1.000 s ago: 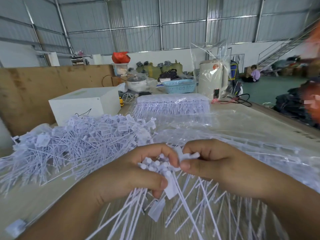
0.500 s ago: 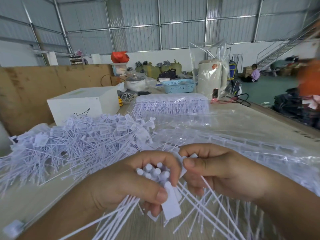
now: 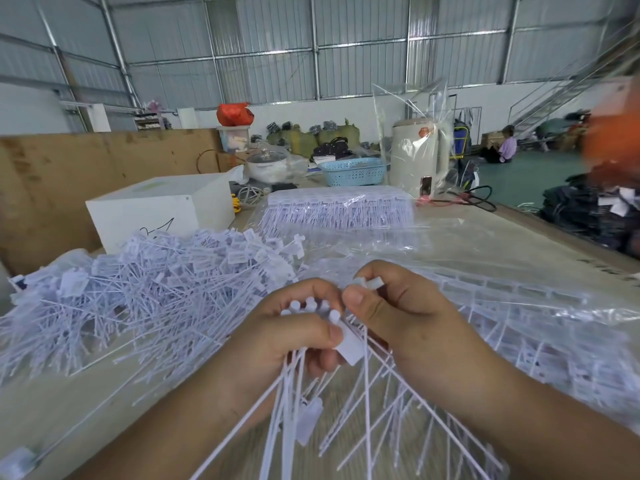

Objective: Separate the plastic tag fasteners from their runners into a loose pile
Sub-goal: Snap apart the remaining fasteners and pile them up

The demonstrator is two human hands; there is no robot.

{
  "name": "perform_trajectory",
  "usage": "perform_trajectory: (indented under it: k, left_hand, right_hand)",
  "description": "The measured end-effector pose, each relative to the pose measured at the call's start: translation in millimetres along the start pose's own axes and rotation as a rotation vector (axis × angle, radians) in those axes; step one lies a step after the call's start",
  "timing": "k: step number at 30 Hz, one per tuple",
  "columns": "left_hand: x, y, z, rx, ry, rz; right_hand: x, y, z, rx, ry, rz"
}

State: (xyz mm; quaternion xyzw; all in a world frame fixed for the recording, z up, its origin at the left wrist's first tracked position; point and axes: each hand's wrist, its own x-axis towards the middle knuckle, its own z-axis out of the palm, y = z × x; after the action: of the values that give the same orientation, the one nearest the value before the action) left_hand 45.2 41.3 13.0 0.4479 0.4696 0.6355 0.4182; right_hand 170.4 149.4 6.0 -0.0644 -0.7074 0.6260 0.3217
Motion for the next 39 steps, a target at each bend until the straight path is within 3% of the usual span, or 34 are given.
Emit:
perform_trajectory:
  k: [9,18,31,34,37,39]
  left_hand:
    - [5.4,7.3,-0.7,-0.326,-0.077,-0.053]
    - [-5.4,14.2,-15.1,0.058,-0.171,-0.057]
    - [-12.4,29.3,-9.3,0.17,-0.347,0.0]
    - [-12.9,27.7,-8.8,0.248,-0.27,0.007]
    - [-10.2,20.8,-3.8,0.273,-0.099,0.047]
    - [-7.7,16.0,1.5,0.265,-0.006,0.067]
  right_hand:
    - [-7.4,-5.4,4.2,-0.381,0.071,-0.259]
    - [0.0,-8.4,-13.5,-0.073,-0.168,0.024]
    - [4.5,-5.6,-16.6,0.488,-0.38,0.214]
    - [5.5,-2.4,-17.1,0.405,-0.336,0.194]
    - [7.3,0.7,-17.8,0.094,-0.168,0.142]
    - [7.9,0.7,-15.6,0.019,-0.079,0.112]
